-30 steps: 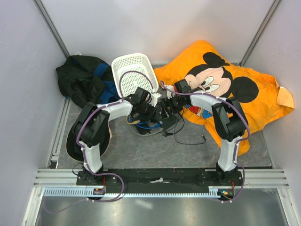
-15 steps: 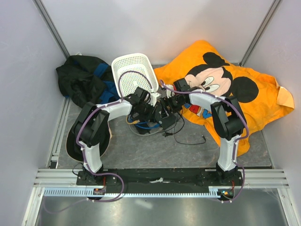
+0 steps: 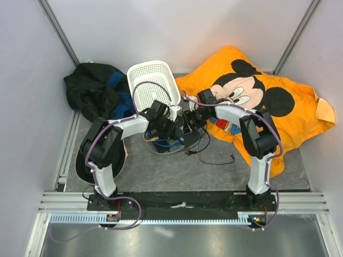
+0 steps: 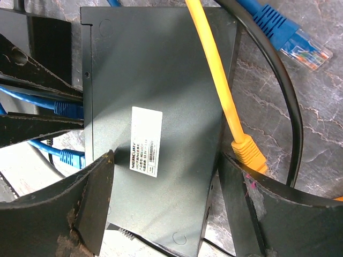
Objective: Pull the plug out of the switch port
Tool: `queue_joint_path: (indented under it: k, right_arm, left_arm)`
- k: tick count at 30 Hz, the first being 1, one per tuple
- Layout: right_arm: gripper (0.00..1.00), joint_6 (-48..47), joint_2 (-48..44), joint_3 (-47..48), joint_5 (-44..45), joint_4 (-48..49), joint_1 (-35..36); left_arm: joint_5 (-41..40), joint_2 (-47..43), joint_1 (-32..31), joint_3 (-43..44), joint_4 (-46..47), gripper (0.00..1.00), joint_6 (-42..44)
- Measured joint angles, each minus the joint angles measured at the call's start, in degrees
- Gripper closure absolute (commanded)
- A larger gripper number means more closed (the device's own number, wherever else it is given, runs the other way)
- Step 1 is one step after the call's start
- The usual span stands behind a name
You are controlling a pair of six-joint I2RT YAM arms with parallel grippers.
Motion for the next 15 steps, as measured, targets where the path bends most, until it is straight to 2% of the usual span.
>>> queue_joint_path:
  k: [15]
  right_arm:
    - [0.24,1.8,3.5,4.5,-1.4,-2.4,1.4]
  left_arm:
    - [-2.1,-3.7,0.4,-3.9,-0.3,0.98,0.9]
